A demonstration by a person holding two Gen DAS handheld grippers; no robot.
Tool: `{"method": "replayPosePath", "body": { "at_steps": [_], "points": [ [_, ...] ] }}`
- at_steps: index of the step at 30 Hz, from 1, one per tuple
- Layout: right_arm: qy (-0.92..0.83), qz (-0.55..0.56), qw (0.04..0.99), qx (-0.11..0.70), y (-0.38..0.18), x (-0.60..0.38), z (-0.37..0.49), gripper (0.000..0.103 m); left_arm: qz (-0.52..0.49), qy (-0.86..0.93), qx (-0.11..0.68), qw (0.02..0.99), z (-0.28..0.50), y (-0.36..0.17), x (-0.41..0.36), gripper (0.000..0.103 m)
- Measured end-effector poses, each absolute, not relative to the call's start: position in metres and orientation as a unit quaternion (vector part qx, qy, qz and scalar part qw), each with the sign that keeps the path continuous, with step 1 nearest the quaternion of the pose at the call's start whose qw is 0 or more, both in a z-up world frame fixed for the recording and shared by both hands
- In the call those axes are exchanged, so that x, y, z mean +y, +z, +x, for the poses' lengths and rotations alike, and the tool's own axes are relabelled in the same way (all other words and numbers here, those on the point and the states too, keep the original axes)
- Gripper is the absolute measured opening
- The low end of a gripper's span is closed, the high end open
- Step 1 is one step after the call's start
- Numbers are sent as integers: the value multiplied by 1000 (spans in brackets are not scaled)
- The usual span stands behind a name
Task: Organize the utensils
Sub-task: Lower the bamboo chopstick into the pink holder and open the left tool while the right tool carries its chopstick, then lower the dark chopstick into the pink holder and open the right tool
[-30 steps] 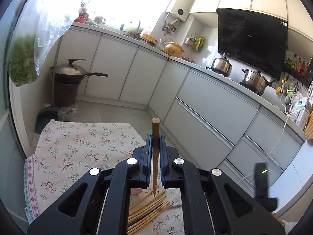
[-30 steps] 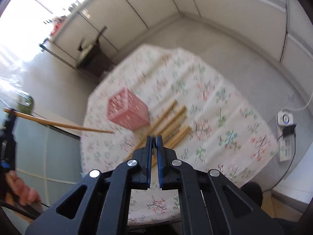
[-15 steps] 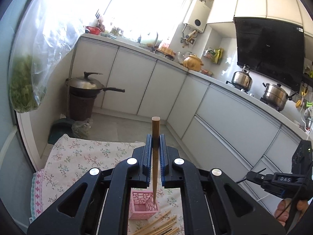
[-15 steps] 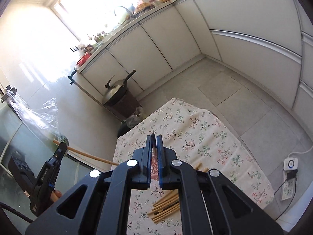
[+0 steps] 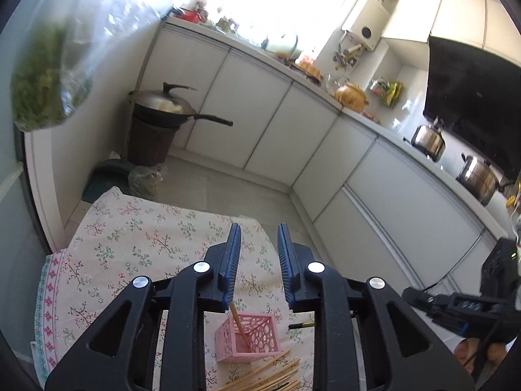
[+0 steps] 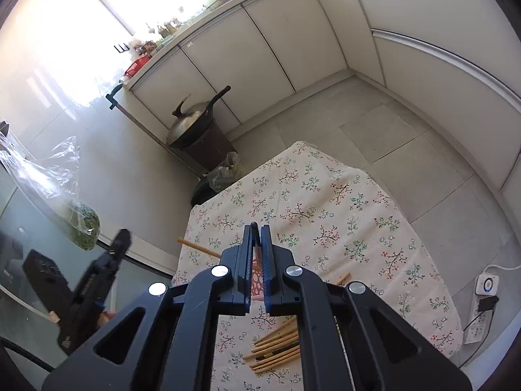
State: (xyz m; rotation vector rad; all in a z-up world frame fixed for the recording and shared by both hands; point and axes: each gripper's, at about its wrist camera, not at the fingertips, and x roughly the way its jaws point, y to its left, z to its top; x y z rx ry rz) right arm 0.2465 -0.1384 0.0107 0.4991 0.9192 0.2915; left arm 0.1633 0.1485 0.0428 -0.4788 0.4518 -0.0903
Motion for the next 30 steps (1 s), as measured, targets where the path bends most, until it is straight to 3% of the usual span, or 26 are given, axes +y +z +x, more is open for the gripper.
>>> {"method": "replayPosePath", "body": {
  "at_steps": [13, 24, 27, 30],
  "points": [
    [121, 226, 836, 485, -26, -115, 290, 8, -239, -53, 230, 942, 162, 49, 150, 29],
    [115, 210, 868, 436, -1, -126, 257, 9, -179, -67, 247, 950, 156, 50, 110, 33],
    [114, 201, 878, 420, 4, -127, 242, 12, -153, -66, 252, 953, 152, 48, 96, 38],
    [114, 193, 884, 410, 5, -129, 227, 14, -136, -65, 258, 954, 146, 45, 85, 52]
  ]
}}
